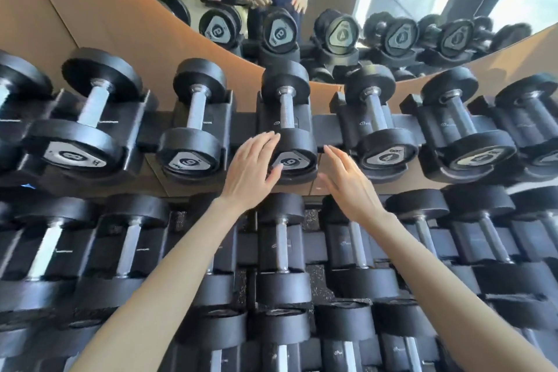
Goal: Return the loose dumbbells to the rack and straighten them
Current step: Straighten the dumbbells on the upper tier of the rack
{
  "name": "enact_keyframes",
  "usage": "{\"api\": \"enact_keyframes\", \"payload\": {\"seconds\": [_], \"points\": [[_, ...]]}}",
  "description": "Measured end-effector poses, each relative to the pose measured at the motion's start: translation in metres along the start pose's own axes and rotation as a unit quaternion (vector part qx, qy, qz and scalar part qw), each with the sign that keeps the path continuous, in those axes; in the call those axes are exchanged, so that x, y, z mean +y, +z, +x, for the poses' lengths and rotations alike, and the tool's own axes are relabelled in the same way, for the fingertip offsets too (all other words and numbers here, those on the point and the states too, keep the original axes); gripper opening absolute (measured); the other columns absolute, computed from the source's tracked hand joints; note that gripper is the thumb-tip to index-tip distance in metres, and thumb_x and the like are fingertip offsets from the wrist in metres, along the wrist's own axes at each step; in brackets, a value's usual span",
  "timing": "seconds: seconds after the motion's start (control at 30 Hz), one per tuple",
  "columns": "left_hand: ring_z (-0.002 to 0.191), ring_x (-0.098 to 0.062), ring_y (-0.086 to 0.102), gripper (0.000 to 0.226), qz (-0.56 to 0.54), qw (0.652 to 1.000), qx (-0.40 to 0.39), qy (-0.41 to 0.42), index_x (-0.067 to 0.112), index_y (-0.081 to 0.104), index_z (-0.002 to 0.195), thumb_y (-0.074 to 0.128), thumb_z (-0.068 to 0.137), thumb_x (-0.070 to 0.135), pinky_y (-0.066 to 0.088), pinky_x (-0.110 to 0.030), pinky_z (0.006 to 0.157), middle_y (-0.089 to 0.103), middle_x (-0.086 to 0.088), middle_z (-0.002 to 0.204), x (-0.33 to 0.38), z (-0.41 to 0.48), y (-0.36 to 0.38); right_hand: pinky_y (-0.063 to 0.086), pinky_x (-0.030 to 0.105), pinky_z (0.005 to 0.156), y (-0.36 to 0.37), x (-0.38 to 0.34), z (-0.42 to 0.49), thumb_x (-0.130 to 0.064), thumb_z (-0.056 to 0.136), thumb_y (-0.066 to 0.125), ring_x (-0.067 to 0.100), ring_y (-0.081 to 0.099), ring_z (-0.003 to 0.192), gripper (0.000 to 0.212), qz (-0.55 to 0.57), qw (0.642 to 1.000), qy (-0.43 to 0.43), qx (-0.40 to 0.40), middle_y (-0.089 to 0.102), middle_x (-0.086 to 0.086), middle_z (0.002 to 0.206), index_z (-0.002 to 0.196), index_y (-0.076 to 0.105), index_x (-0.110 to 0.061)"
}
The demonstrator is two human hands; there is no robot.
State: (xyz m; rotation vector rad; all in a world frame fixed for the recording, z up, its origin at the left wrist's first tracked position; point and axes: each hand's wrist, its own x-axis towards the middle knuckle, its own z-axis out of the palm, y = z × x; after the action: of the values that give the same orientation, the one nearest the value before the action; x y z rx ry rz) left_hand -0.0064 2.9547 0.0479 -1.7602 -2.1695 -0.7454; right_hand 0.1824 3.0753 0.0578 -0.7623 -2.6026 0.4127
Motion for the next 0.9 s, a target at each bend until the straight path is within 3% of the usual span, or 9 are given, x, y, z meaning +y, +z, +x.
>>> {"api": "enact_keyframes", "payload": {"seconds": [0.17, 0.27, 0.43, 0.57, 0.63, 0.77, 0.9], "points": [[0.131, -0.028, 0.041, 0.053, -0.031, 0.999, 0.001, 0.026, 0.0, 0.042, 0.138, 0.056, 0.093, 0.024, 0.032, -0.039, 0.11, 0.046, -0.014, 0.14, -0.007, 0.03, 0.024, 0.032, 0.029, 0.101, 0.011, 0.017, 0.026, -0.033, 0.097, 0.045, 0.023, 0.033, 0.133, 0.056, 0.031, 0.999, -0.01, -0.023, 0.032, 0.006, 0.149, 0.145, 0.027, -0.01], [0.126, -0.031, 0.044, 0.055, -0.037, 0.999, -0.006, 0.018, -0.001, 0.04, 0.138, 0.055, 0.094, 0.029, 0.036, -0.043, 0.106, 0.048, -0.016, 0.136, -0.008, 0.047, 0.033, 0.026, 0.026, 0.105, 0.023, 0.03, 0.042, -0.04, 0.096, 0.043, 0.015, 0.029, 0.136, 0.058, 0.113, 0.991, 0.007, -0.068, 0.029, -0.001, 0.151, 0.146, 0.024, -0.017], [0.116, -0.027, 0.043, 0.056, -0.088, 0.996, 0.024, 0.005, -0.003, 0.045, 0.133, 0.053, 0.091, 0.033, 0.036, -0.044, 0.102, 0.053, -0.019, 0.125, -0.009, 0.05, 0.047, 0.029, 0.041, 0.112, 0.046, 0.05, 0.067, -0.033, 0.096, 0.048, 0.014, 0.037, 0.133, 0.054, 0.317, 0.942, 0.044, -0.105, 0.04, 0.003, 0.145, 0.144, 0.029, -0.016], [0.114, -0.026, 0.042, 0.059, -0.127, 0.988, 0.086, -0.023, -0.006, 0.049, 0.127, 0.037, 0.097, 0.044, 0.034, -0.045, 0.103, 0.054, -0.022, 0.121, -0.013, 0.046, 0.06, 0.038, 0.021, 0.102, 0.062, 0.058, 0.072, -0.039, 0.086, 0.057, 0.005, 0.048, 0.123, 0.045, 0.439, 0.895, 0.009, -0.075, 0.05, -0.012, 0.132, 0.129, 0.043, -0.035], [0.114, -0.027, 0.043, 0.06, -0.137, 0.985, 0.101, -0.031, -0.007, 0.049, 0.126, 0.033, 0.098, 0.044, 0.034, -0.044, 0.103, 0.054, -0.023, 0.12, -0.018, 0.045, 0.064, 0.038, 0.015, 0.096, 0.07, 0.055, 0.073, -0.04, 0.085, 0.056, 0.002, 0.05, 0.118, 0.043, 0.449, 0.892, 0.001, -0.045, 0.052, -0.013, 0.125, 0.126, 0.045, -0.037], [0.116, -0.027, 0.045, 0.048, -0.176, 0.971, 0.155, -0.055, -0.006, 0.048, 0.127, 0.037, 0.099, 0.032, 0.036, -0.042, 0.104, 0.053, -0.022, 0.122, -0.029, 0.038, 0.075, 0.044, 0.028, 0.088, 0.074, 0.042, 0.081, -0.044, 0.082, 0.058, 0.014, 0.053, 0.096, 0.048, 0.392, 0.92, -0.004, -0.003, 0.049, -0.004, 0.104, 0.127, 0.049, -0.029], [0.121, -0.021, 0.046, 0.048, -0.244, 0.93, 0.233, -0.146, 0.003, 0.045, 0.129, 0.032, 0.083, 0.01, 0.035, -0.039, 0.107, 0.048, -0.008, 0.127, -0.036, 0.027, 0.09, 0.036, 0.016, 0.074, 0.061, 0.024, 0.094, -0.057, 0.076, 0.063, 0.006, 0.043, 0.081, 0.065, 0.255, 0.966, -0.045, 0.023, 0.041, -0.008, 0.089, 0.129, 0.052, -0.022]]}}
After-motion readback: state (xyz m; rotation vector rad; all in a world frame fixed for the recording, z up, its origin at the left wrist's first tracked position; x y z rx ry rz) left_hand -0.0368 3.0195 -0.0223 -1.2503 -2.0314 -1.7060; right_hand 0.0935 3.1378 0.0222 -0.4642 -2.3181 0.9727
